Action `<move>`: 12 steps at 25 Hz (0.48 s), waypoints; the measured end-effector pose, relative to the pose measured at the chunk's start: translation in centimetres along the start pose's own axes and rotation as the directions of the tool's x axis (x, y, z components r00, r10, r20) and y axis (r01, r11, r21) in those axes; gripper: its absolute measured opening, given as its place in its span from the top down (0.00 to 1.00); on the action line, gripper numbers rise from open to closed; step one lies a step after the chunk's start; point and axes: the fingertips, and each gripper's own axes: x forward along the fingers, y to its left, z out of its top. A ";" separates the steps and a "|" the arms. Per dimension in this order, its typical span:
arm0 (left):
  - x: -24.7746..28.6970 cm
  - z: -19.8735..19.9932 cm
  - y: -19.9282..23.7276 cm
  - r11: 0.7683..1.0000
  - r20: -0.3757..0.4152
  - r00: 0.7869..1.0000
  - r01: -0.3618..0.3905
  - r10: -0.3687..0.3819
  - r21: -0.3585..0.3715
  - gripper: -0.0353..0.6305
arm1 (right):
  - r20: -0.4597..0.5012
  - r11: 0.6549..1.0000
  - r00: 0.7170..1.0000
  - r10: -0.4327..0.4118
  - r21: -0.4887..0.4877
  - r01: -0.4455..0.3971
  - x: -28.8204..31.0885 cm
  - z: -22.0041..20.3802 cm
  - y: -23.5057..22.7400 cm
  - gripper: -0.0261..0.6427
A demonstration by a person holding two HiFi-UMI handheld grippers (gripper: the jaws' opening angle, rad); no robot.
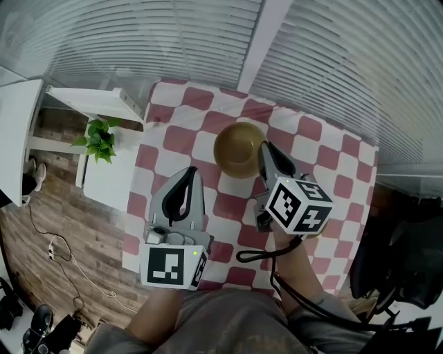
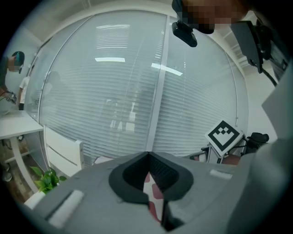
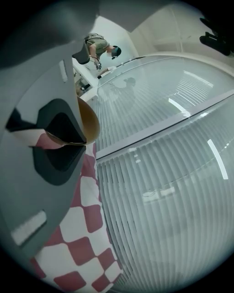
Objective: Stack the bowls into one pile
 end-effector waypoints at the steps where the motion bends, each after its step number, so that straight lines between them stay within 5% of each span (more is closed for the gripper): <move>1: -0.3 0.4 -0.6 1.000 0.006 1.000 0.008 -0.008 0.009 0.95 | 0.013 1.000 1.000 0.000 0.000 0.000 -0.8 0.5 0.0 0.89; 12: -3.8 4.0 -8.7 0.991 0.075 0.991 0.100 -0.107 0.090 0.95 | 0.127 0.999 0.992 -0.027 0.021 0.025 -10.8 3.2 -2.3 0.89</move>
